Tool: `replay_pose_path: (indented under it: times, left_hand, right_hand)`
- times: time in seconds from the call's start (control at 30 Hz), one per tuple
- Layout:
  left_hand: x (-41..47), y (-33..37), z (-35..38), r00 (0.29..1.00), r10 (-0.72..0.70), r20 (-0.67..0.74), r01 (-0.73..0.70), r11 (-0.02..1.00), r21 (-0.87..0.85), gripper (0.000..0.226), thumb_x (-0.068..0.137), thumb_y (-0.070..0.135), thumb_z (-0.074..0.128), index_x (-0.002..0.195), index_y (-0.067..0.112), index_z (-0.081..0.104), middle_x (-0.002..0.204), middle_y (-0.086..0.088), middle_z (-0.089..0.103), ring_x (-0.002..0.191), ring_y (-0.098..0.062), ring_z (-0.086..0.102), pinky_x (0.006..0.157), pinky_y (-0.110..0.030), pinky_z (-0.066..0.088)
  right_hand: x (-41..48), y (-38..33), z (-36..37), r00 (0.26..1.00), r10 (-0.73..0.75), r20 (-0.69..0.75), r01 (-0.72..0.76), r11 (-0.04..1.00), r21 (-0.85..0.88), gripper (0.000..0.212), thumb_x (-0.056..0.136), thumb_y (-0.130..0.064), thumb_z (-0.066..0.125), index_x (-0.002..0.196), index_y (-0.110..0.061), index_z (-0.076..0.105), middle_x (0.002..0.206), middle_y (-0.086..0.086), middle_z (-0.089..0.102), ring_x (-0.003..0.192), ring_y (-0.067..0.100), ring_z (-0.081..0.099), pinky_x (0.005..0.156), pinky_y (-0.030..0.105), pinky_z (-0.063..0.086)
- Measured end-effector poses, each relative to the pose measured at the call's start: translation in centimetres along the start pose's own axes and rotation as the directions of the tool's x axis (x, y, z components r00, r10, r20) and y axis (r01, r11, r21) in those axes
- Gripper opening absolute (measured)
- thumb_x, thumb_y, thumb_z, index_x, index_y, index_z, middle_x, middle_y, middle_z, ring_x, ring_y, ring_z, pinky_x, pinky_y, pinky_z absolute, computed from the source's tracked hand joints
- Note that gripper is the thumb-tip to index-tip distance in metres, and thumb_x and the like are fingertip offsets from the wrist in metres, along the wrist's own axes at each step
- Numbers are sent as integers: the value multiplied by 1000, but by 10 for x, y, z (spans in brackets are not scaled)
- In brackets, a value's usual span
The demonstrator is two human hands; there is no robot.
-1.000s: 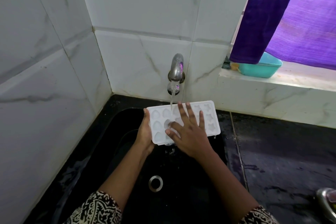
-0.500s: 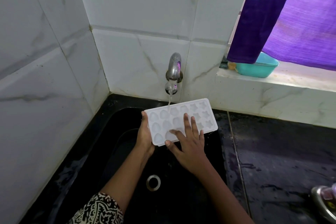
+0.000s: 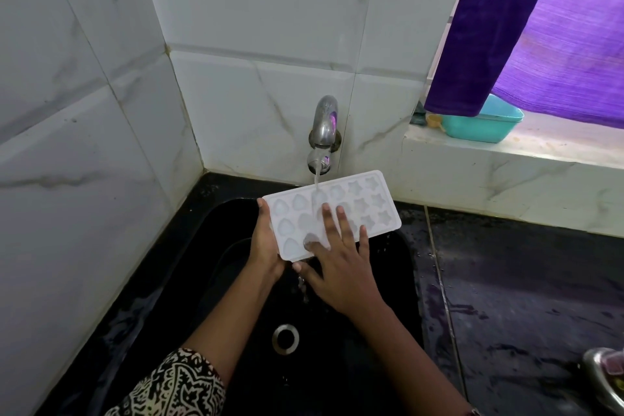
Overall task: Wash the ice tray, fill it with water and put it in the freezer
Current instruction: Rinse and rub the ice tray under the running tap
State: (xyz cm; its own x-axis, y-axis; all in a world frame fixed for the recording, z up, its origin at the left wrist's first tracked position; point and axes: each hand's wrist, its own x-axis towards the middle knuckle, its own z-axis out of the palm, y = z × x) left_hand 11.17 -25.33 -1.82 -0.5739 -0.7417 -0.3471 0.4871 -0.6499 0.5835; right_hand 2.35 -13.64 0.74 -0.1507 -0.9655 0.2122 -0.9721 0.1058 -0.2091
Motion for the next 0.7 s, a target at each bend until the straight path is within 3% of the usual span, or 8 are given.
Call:
replay_pose_path:
  times: [0.1, 0.23, 0.4, 0.57, 0.7]
  left_hand:
    - [1, -2, 1, 1000, 4, -19, -4, 1000, 16, 81, 90, 75, 24, 126, 11, 58, 120, -17, 68, 107, -35, 67, 91, -47, 52]
    - [2, 2, -1, 1000, -15, -8, 15, 1000, -24, 84, 88, 77, 25, 129, 11, 56, 125, -19, 65, 115, -38, 62, 98, -51, 47]
    - [2, -7, -4, 999, -47, 2, 47, 998, -33, 86, 87, 78, 25, 133, 11, 53, 129, -21, 62, 118, -42, 59, 104, -57, 41]
    - [4, 1, -5, 1000, 7, -11, -8, 999, -45, 83, 88, 76, 26, 129, 12, 56, 126, -18, 65, 116, -38, 61, 105, -53, 42]
    - [3, 2, -9, 1000, 12, 0, -12, 999, -34, 78, 88, 76, 26, 123, 15, 60, 121, -17, 68, 108, -37, 66, 92, -52, 50]
  right_hand:
    - [5, 0, -2, 996, 46, -75, -48, 999, -20, 45, 90, -61, 36, 100, -26, 61, 157, -2, -11, 142, 17, -23, 111, 46, -20]
    - [-1, -1, 8, 998, -16, -55, 14, 999, -41, 59, 89, -67, 25, 117, -27, 57, 158, -4, -9, 143, 17, -21, 111, 48, -17]
    - [3, 13, 4, 995, 19, -94, -24, 998, -58, 43, 90, -61, 32, 96, -32, 63, 158, -3, -7, 145, 20, -16, 112, 49, -16]
    - [-5, 8, 13, 999, -3, -54, -4, 992, -127, 58, 90, -67, 26, 131, -34, 50, 159, 2, -4, 146, 23, -12, 112, 54, -8]
    - [-7, 2, 6, 991, 40, -125, -59, 987, -150, 48, 91, -59, 32, 119, -34, 60, 157, 8, 16, 145, 29, 8, 111, 58, 9]
